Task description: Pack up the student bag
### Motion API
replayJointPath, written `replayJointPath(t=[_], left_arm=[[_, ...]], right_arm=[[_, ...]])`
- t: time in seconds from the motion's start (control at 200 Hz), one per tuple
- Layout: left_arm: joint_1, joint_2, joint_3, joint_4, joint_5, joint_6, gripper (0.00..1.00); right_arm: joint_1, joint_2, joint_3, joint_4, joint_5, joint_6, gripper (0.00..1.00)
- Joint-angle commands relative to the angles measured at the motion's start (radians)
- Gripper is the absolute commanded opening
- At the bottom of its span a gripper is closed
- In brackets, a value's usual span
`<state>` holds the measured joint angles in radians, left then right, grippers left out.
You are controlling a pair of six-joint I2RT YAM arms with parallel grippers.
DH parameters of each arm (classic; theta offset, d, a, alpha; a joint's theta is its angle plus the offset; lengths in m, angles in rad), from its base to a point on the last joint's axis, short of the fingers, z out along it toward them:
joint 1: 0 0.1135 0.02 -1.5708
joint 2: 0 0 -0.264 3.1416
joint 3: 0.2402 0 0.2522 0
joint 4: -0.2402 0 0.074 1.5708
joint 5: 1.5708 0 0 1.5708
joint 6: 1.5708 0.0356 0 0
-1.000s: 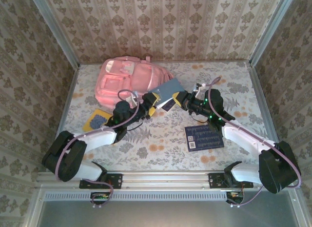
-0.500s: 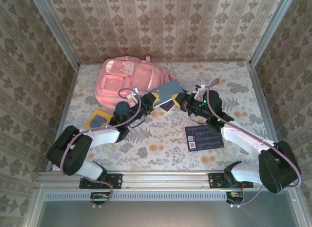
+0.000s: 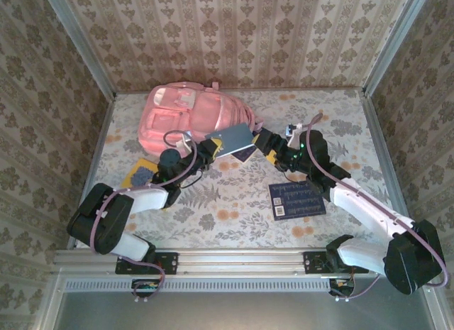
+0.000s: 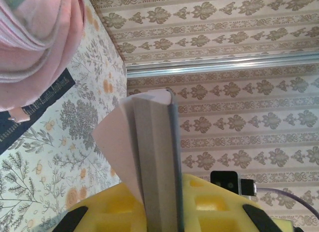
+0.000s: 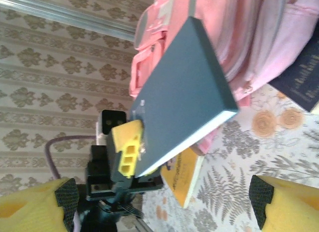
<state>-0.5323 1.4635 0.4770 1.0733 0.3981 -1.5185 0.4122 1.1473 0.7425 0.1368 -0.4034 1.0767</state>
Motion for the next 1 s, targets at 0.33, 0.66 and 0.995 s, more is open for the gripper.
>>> replayJointPath(t=[0.33,0.66,0.995], left_arm=[[0.051,-0.093,-0.033,0.117,0.348,0.055,0.00],[0.046,-0.096,-0.025,0.195,0.413,0.017,0.00],[-0.021,-0.029,0.014,0.209,0.429,0.023,0.00]], right_arm=[[-0.097,0.147,0.125,-0.034,-0.507,-0.105,0.92],[-0.078,0.160,0.005,0.305,-0.573,0.092,0.81],[-0.021,0.179,0.004,0.390,-0.534,0.140,0.50]])
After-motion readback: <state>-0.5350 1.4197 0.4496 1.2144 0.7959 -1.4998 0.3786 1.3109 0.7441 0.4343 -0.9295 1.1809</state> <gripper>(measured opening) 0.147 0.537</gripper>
